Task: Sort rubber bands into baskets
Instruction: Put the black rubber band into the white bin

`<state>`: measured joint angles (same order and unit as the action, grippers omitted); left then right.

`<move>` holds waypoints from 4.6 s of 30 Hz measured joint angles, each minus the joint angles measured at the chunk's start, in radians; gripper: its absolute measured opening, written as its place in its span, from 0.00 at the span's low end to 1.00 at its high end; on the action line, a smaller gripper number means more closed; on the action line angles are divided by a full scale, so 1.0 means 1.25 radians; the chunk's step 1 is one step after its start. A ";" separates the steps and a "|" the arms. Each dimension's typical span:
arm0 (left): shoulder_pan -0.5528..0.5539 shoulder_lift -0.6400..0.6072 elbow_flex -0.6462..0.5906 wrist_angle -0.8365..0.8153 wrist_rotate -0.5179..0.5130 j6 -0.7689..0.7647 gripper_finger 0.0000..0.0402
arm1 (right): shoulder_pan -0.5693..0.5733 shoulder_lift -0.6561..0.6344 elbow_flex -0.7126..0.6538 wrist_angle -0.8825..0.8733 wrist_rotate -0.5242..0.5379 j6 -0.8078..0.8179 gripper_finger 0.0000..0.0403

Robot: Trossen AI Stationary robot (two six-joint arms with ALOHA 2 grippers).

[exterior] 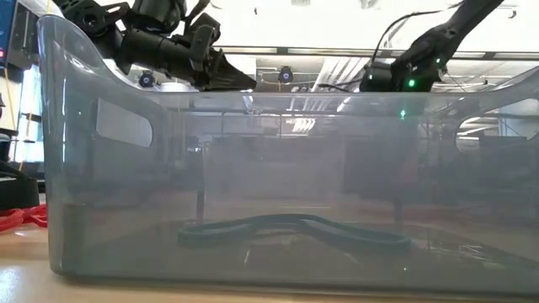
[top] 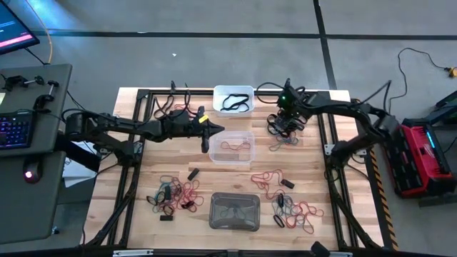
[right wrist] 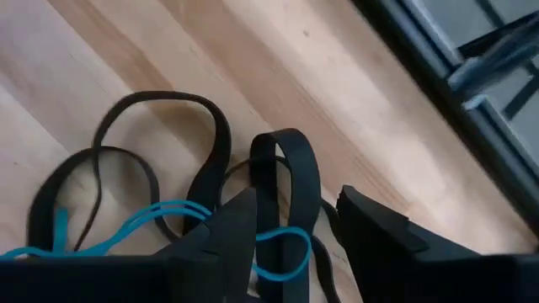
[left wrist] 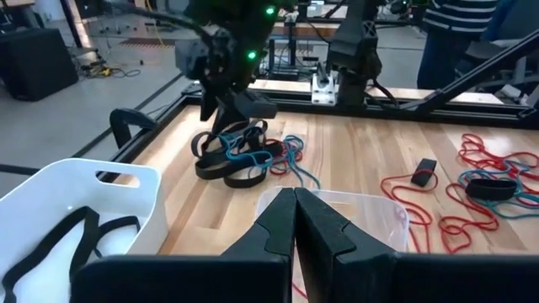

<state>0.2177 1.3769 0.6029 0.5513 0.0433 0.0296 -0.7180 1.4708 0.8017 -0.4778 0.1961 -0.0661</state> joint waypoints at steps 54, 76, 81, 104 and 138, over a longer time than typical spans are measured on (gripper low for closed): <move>0.015 -0.001 0.000 -0.016 -0.009 -0.021 0.00 | 0.132 -0.095 0.338 -0.151 0.184 0.012 0.00; -0.006 0.006 -0.002 -0.026 -0.035 -0.024 0.00 | 0.121 -0.089 0.159 0.232 -0.058 0.111 0.00; -0.013 0.006 -0.002 -0.003 -0.071 -0.016 0.00 | 0.156 -0.078 0.159 0.357 -0.059 0.132 0.00; -0.013 0.005 -0.002 0.017 -0.074 0.006 0.00 | 0.166 0.323 0.423 0.457 -0.061 0.217 0.00; -0.013 0.004 -0.002 0.011 -0.064 0.005 0.00 | 0.153 0.338 0.476 0.179 0.027 0.003 0.38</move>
<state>0.2012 1.3819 0.6010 0.5648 -0.0361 0.0354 -0.5270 1.8935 1.3964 -0.2546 0.2303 -0.0628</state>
